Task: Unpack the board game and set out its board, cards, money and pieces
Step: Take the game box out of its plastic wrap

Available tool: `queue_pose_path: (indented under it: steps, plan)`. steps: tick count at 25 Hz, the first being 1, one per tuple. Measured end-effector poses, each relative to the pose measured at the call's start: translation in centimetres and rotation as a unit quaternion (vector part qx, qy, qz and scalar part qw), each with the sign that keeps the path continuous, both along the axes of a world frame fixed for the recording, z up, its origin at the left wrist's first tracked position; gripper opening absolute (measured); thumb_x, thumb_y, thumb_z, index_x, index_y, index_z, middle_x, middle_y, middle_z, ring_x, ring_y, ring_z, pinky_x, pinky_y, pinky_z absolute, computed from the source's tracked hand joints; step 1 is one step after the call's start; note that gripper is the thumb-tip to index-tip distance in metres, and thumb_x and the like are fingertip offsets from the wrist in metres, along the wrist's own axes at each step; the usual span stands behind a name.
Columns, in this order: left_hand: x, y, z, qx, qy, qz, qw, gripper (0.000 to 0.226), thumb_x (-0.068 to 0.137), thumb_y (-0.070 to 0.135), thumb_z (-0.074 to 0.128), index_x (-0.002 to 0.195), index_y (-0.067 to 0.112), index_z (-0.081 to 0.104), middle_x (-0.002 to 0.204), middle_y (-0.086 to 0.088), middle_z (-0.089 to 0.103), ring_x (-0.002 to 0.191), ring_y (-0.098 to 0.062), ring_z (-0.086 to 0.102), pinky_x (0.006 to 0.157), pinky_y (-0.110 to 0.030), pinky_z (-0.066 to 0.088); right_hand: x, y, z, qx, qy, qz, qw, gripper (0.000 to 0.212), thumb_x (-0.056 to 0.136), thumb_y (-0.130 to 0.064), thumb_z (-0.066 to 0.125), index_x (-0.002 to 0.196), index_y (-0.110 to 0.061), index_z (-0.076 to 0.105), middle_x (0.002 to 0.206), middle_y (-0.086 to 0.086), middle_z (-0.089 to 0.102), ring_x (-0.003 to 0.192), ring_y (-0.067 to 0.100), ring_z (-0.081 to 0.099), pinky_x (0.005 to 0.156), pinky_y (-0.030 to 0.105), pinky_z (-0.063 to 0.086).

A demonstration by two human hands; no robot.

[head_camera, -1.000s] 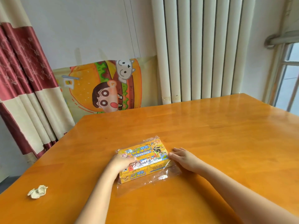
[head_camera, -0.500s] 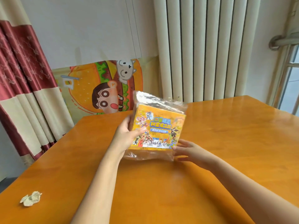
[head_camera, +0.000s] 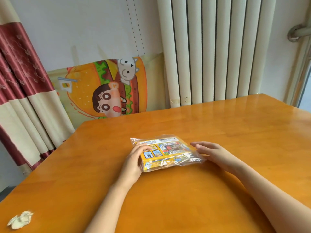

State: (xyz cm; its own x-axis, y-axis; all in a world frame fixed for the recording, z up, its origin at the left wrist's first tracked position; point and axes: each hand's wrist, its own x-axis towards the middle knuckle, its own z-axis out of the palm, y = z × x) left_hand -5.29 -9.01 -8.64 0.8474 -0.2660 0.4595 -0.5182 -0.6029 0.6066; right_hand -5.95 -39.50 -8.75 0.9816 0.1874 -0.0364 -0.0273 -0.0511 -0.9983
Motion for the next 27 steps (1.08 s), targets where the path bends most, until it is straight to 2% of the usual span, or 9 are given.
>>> queue_pose_path:
  steps: [3,5,8,10,12,18,22,24,27]
  plan:
    - [0.7,0.6,-0.7,0.047,0.080,0.030,0.995,0.067,0.085,-0.019,0.042,0.110,0.041,0.062,0.125,0.024,0.049,0.120,0.001,0.045,0.103,-0.014,0.037,0.4,1.1,-0.8,-0.183,-0.108,0.064,0.975,0.056,0.068,-0.048,0.077,0.121,-0.037,0.061,0.144,-0.010,0.043,0.129,0.002,0.043,0.108,0.024,0.034]
    - [1.3,0.1,0.3,0.082,0.112,0.084,0.987,0.060,0.090,-0.014,0.033,0.107,0.031,0.069,0.122,0.012,0.055,0.109,-0.007,0.054,0.088,-0.010,0.043,0.6,1.9,-1.6,-0.313,-0.179,0.079,0.929,0.073,0.058,-0.060,0.077,0.125,-0.043,0.054,0.148,-0.015,0.028,0.138,0.002,0.021,0.114,0.024,0.020]
    - [2.3,-2.5,2.2,0.133,0.139,0.124,0.974,0.033,0.098,0.007,0.040,0.116,0.019,0.065,0.124,0.004,0.060,0.081,-0.016,0.062,0.062,-0.011,0.041,0.6,2.7,-2.4,-0.373,-0.271,0.038,0.887,0.060,0.074,-0.039,0.079,0.128,-0.035,0.056,0.142,-0.014,0.041,0.138,0.008,0.027,0.108,0.012,0.016]
    - [2.6,-5.1,2.1,0.187,0.163,0.108,0.963,0.037,0.100,0.029,0.041,0.133,0.014,0.051,0.139,-0.004,0.050,0.111,-0.019,0.056,0.092,-0.025,0.042,0.5,2.6,-2.5,-0.373,-0.307,-0.001,0.875,0.043,0.081,-0.032,0.074,0.123,-0.030,0.063,0.137,-0.009,0.052,0.135,0.014,0.039,0.107,0.010,0.020]
    - [2.8,-7.2,1.2,0.255,0.197,0.135,0.937,0.054,0.101,0.044,0.028,0.145,0.014,0.033,0.153,-0.007,0.029,0.140,-0.025,0.026,0.113,-0.041,0.022,0.4,2.4,-2.6,-0.363,-0.316,-0.023,0.876,0.033,0.086,-0.033,0.068,0.118,-0.028,0.068,0.133,-0.006,0.058,0.133,0.016,0.042,0.107,0.014,0.025]
    - [2.2,-9.3,-0.5,0.261,0.209,0.183,0.925,0.057,0.101,0.045,0.007,0.153,0.021,0.007,0.160,0.001,0.000,0.147,-0.023,-0.005,0.114,-0.054,-0.006,0.1,4.7,-2.9,-0.400,-0.433,-0.026,0.807,0.030,0.089,-0.039,0.053,0.100,-0.022,0.074,0.110,-0.004,0.071,0.102,0.016,0.066,0.087,0.026,0.052]
    - [1.2,-8.9,-0.7,0.278,0.186,0.158,0.929,0.059,0.100,0.048,0.004,0.152,0.023,-0.007,0.160,0.005,0.007,0.147,-0.018,-0.004,0.114,-0.051,-0.006,0.5,5.2,-1.5,-0.323,-0.316,-0.147,0.880,0.027,0.093,-0.029,0.052,0.075,-0.017,0.069,0.076,0.004,0.071,0.061,0.012,0.063,0.059,0.032,0.051]
    - [0.9,-8.9,-0.7,0.278,0.186,0.155,0.930,0.063,0.098,0.052,0.004,0.151,0.022,-0.011,0.160,0.003,0.006,0.147,-0.017,-0.004,0.115,-0.050,-0.006,1.1,3.7,0.0,-0.115,-0.148,-0.231,0.955,0.025,0.096,-0.017,0.052,0.075,-0.012,0.066,0.072,0.010,0.069,0.054,0.013,0.064,0.054,0.027,0.051]
    - [0.9,-8.7,-0.5,0.314,0.174,0.141,0.922,0.063,0.097,0.056,0.007,0.152,0.026,-0.002,0.160,0.005,-0.005,0.147,-0.016,-0.008,0.115,-0.051,-0.005,0.5,-2.0,2.1,-0.005,0.043,-0.262,0.964,0.023,0.093,-0.007,0.053,0.072,-0.003,0.063,0.062,0.011,0.064,0.047,0.015,0.062,0.048,0.022,0.053]
